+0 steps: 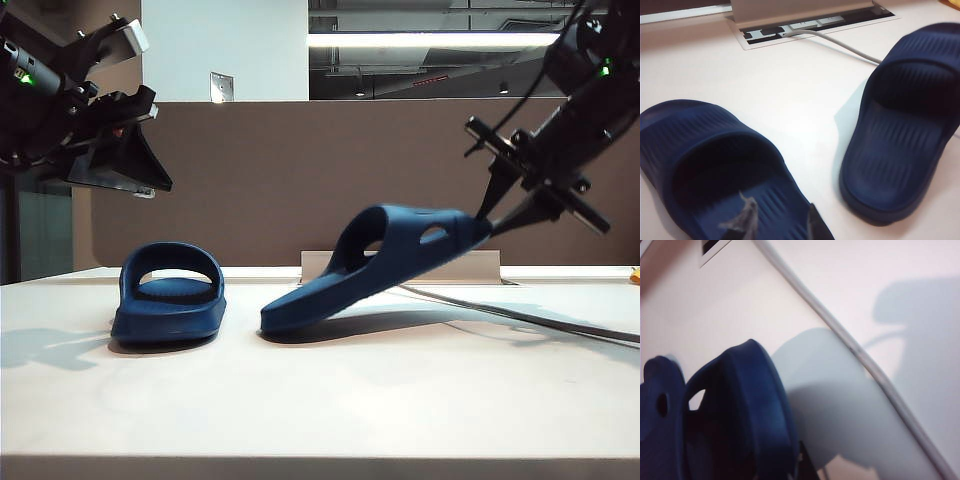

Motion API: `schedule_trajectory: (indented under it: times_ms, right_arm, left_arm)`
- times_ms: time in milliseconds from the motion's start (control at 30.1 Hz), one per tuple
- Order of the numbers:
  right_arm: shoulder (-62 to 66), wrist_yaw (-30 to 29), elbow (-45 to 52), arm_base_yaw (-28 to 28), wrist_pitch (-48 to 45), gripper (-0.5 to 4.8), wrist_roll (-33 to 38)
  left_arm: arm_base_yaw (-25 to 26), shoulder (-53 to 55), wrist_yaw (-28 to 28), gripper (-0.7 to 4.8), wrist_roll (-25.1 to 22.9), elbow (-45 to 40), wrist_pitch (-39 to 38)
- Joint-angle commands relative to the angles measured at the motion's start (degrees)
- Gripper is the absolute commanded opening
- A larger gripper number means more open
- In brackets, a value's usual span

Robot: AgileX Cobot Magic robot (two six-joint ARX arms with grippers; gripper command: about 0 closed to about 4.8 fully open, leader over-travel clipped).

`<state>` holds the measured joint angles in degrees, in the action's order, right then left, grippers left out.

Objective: Interlock the pair of blue slippers on the table with their fronts facing up.

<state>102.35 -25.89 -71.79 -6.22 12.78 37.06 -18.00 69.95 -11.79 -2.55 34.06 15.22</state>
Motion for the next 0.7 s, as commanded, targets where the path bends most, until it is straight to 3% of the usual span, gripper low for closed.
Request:
schedule_trajectory:
  times_ms: [33,232,697]
  right_arm:
    - [-1.62,1.4,3.89,-0.35,-9.4,0.4,5.51]
    - [-3.17,3.96,9.81,-1.03,-17.49,0.4,10.49]
    - [-3.32,12.68,11.87,-3.98,-11.3,0.4,8.72]
  left_arm:
    - [0.0,-0.2,0.02,1.28,0.2,0.22,0.31]
    - [0.0,-0.2,0.04,1.28,0.17,0.22,0.35]
    - [0.0,-0.2,0.2,1.28,-0.04,0.22,1.16]
